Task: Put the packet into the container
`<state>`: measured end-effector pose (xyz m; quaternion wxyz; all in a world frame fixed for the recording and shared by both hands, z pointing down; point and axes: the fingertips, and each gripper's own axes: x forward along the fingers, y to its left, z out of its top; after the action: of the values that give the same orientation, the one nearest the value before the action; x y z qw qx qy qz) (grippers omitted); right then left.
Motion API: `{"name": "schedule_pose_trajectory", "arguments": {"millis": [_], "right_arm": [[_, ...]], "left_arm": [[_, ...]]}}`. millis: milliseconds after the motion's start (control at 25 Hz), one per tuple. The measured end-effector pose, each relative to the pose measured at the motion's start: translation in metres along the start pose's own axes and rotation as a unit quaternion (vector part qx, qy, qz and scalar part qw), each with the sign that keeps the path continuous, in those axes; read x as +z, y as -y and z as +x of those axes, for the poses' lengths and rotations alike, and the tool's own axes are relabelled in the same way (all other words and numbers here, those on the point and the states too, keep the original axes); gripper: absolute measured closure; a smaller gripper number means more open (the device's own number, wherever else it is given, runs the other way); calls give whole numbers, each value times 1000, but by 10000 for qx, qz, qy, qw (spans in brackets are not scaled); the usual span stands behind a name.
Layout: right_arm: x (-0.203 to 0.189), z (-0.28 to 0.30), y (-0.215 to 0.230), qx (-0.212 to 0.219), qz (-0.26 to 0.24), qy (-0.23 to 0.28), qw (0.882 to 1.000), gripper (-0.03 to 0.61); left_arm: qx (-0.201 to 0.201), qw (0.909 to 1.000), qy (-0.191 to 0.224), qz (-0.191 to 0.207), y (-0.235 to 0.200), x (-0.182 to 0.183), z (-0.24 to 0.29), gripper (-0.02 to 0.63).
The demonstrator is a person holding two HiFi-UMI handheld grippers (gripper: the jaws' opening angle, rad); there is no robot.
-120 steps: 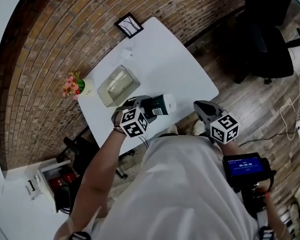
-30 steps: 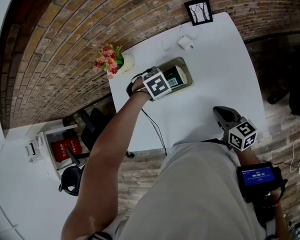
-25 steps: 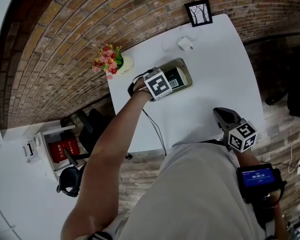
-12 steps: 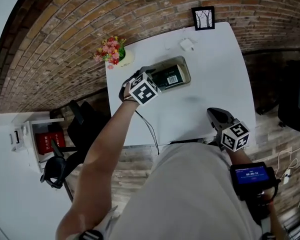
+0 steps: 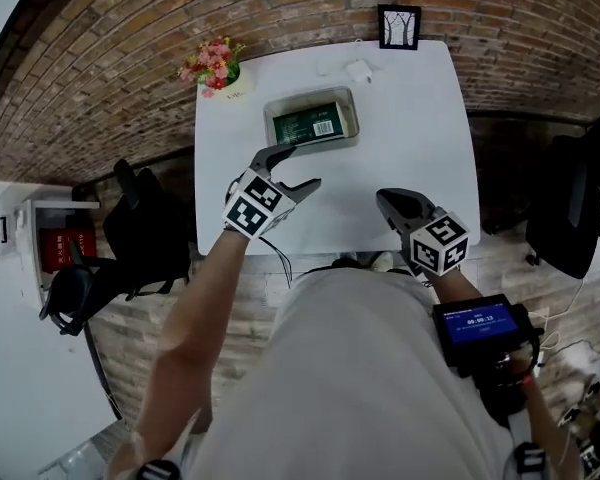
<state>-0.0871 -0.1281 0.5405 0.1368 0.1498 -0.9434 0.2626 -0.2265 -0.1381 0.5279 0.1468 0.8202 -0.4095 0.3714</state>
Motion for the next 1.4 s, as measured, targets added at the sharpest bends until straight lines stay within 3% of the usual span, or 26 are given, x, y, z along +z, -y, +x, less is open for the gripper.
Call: {"name": "schedule_pose_trajectory", "arguments": {"millis": [240, 360, 480, 640, 760, 840, 1080, 1400], "right_arm": [[10, 1, -13, 308, -295, 3, 9991, 569], [13, -1, -22, 414, -413, 38, 9983, 570], [16, 1, -33, 591, -588, 68, 9965, 569], [14, -1, -45, 764, -777, 52, 9940, 569], [10, -5, -51, 824, -870, 11, 9928, 569], [7, -8, -53, 842, -926, -9, 9921, 569], [1, -12, -54, 838, -961, -33, 9918, 570], [11, -1, -58, 850, -1161, -18, 9896, 569]], "left_arm": [[371, 9942, 947, -340, 40, 17, -22, 280], [592, 9879, 1392, -337, 58, 22, -33, 306], [796, 9817, 1677, -425, 73, 22, -44, 374], [896, 9789, 1732, -616, 91, 10, -51, 446], [935, 9749, 1819, -884, 103, 0, -57, 557], [910, 9714, 1917, -1070, 110, -4, -59, 595], [835, 9611, 2112, -1572, 119, -17, -55, 603], [1083, 9595, 2200, -1389, 99, -11, -61, 603]]}}
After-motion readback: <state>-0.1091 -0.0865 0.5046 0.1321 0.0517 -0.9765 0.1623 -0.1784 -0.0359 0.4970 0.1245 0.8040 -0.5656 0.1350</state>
